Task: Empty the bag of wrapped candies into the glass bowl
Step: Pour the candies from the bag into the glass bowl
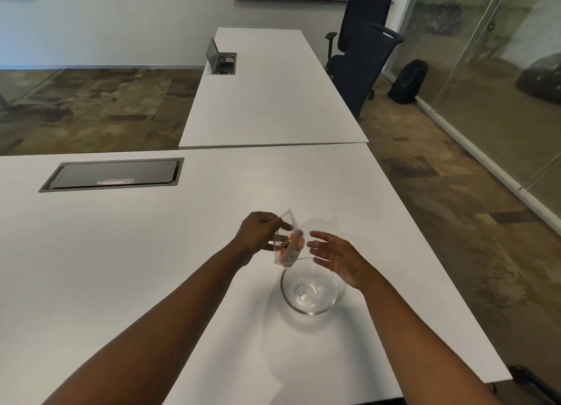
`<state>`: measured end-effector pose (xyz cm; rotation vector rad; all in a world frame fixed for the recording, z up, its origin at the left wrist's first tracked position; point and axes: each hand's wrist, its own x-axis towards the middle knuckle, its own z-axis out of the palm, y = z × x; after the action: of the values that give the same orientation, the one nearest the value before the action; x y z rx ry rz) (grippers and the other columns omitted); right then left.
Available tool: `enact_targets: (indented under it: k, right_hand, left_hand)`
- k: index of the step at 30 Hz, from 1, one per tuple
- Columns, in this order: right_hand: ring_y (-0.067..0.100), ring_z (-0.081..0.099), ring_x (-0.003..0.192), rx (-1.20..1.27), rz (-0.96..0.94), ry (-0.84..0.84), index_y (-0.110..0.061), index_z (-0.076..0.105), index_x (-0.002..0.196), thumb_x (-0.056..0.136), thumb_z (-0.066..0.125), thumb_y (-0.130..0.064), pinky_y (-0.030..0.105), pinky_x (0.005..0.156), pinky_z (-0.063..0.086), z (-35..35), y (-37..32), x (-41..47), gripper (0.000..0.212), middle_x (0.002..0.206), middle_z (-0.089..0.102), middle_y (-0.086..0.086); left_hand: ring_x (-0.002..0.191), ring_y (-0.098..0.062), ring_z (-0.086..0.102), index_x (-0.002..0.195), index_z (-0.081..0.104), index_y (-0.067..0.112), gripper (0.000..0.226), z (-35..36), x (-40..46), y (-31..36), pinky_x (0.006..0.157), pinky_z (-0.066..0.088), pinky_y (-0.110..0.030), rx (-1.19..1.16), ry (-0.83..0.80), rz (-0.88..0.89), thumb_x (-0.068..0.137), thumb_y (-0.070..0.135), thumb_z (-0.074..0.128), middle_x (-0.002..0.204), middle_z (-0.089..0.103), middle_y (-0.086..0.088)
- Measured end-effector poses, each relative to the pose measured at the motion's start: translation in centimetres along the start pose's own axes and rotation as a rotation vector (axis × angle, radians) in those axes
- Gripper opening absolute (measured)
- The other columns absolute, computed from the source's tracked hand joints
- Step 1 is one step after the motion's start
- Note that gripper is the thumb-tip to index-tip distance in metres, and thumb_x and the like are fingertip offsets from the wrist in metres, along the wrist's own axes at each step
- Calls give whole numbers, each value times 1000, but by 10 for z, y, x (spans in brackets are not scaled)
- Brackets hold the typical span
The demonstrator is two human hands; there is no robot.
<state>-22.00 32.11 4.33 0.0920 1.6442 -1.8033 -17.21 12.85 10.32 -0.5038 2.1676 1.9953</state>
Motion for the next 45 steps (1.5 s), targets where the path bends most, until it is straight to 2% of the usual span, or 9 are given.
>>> enact_targets:
  k: [4,7,11,14,19,25,31,38,45]
  right_hand:
    - [21,63,98,144,57,-278,-18,53,123,74,74,-9,36,90,47,-4,2,-9,53,105,67,6]
    - [26,70,91,225,36,-303,-12,60,118,40,95,-19,45,90,53,-12,8,-11,85,100,73,10]
    - [24,65,96,105,48,-215,-13,60,120,76,69,-3,40,80,59,-25,6,-15,45,105,68,7]
    - [18,65,91,-46,37,-102,-20,66,99,84,63,2,30,71,61,-36,7,-17,27,101,66,4]
    - [13,64,80,-389,17,40,-25,67,85,74,76,-1,24,66,56,-42,3,-17,29,92,66,4]
    - [15,59,80,-637,-8,47,-15,70,98,69,80,-2,20,57,52,-34,-2,-12,33,91,60,2]
    - [8,57,67,-757,-9,35,-9,74,98,73,75,1,18,55,51,-27,-7,-9,27,80,57,-5]
    - [14,59,76,-740,22,3,-6,69,108,72,75,5,19,62,53,-24,-16,-12,37,85,60,-1]
    - [19,58,86,-755,-27,31,-11,67,105,77,66,7,23,70,55,-27,-25,-14,34,91,60,2]
  left_hand:
    - [78,-19,68,84,61,0,27,12,0,8,65,58,-25,-51,-173,44,93,6,36,101,69,-12]
    - [79,-17,69,71,57,6,29,18,3,6,66,58,-25,-88,-234,42,95,10,41,99,71,-4]
    - [83,-17,69,69,47,12,24,18,6,-5,70,57,-28,-60,-243,27,91,9,56,103,66,-9]
    - [85,-21,66,94,52,15,20,17,7,-15,69,55,-25,17,-259,1,86,-2,60,103,65,-7]
    - [87,-17,57,111,60,19,34,21,8,-31,67,46,-22,286,-272,-43,84,-1,57,101,68,-5]
    - [90,-18,68,99,73,6,20,29,6,-54,77,52,-24,657,-126,96,82,14,68,104,75,-11]
    - [94,-27,69,94,76,5,18,30,5,-59,83,56,-35,706,-69,68,82,12,65,98,76,-14]
    - [97,-23,68,93,75,4,17,27,6,-65,89,53,-32,712,-70,96,82,9,63,100,76,-12]
    - [68,-17,65,89,71,1,14,27,5,-70,57,49,-16,690,-91,58,83,4,59,85,70,-7]
